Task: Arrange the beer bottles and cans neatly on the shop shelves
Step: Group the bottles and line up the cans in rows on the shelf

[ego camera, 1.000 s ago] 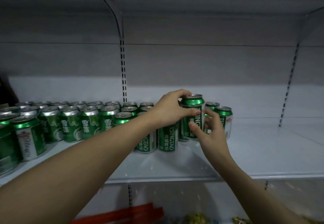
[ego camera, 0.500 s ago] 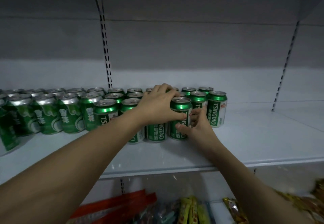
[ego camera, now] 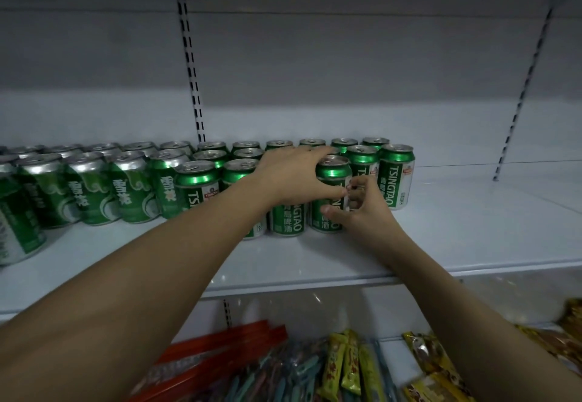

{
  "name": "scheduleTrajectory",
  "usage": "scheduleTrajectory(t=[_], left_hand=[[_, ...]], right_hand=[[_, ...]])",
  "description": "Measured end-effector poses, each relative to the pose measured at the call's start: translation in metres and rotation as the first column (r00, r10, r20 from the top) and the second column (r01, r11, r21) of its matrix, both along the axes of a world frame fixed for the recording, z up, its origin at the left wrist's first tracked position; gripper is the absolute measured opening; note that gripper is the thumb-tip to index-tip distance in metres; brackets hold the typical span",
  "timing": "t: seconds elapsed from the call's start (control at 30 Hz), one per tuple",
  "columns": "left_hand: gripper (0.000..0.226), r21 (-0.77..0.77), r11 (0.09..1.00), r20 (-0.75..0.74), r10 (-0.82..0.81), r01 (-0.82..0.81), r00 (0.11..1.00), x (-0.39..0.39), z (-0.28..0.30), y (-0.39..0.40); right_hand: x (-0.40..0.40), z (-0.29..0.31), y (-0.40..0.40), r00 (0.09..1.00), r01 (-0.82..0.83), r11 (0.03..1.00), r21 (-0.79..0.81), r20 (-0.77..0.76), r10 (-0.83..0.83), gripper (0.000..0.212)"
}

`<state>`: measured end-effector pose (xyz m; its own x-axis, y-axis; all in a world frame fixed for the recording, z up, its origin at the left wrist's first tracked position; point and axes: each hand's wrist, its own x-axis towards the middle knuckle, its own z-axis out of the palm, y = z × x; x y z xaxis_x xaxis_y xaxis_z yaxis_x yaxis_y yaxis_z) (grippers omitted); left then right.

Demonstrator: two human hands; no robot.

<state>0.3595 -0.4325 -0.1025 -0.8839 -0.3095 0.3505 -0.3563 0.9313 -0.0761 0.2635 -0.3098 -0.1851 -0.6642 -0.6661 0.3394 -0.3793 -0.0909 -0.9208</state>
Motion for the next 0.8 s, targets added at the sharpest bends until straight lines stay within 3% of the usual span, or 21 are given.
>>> scheduleTrajectory(t=[0.1, 0.23, 0.37, 0.43, 0.63, 0.8], left_hand=[[0.086, 0.025, 0.998, -0.009, -0.060, 0.060, 0.998, 0.009, 0.006, 0.002], [0.073, -0.010, 0.999, -0.155, -0.033, 0.031, 0.987, 0.042, 0.019, -0.011], [0.089, -0.030, 0.989, -0.078, 0.145, -0.148, 0.986, 0.079, 0.019, -0.037], [0.081, -0.057, 0.980, -0.049, 0.188, -0.190, 0.981, 0.088, 0.010, -0.042], [0.072, -0.103, 0.967, -0.140, 0.220, -0.235, 0.965, 0.086, -0.004, -0.037], [0.072, -0.005, 0.985, -0.132, 0.168, -0.171, 0.977, 0.087, 0.000, -0.036]], right_hand=[[0.001, 0.000, 0.000, 1.000, -0.012, 1.000, -0.018, 0.016, 0.012, 0.057], [0.001, 0.003, -0.001, 1.000, -0.019, 1.000, -0.009, 0.020, 0.019, 0.060], [0.001, 0.002, 0.001, 1.000, -0.012, 1.000, 0.022, -0.002, 0.012, 0.059], [0.002, 0.002, 0.001, 1.000, -0.010, 0.999, 0.034, -0.006, 0.010, 0.058], [0.008, 0.002, 0.000, 0.998, 0.020, 0.995, 0.095, -0.053, -0.015, 0.065], [0.017, 0.002, 0.004, 0.994, 0.026, 0.996, 0.089, -0.112, -0.016, 0.066]])
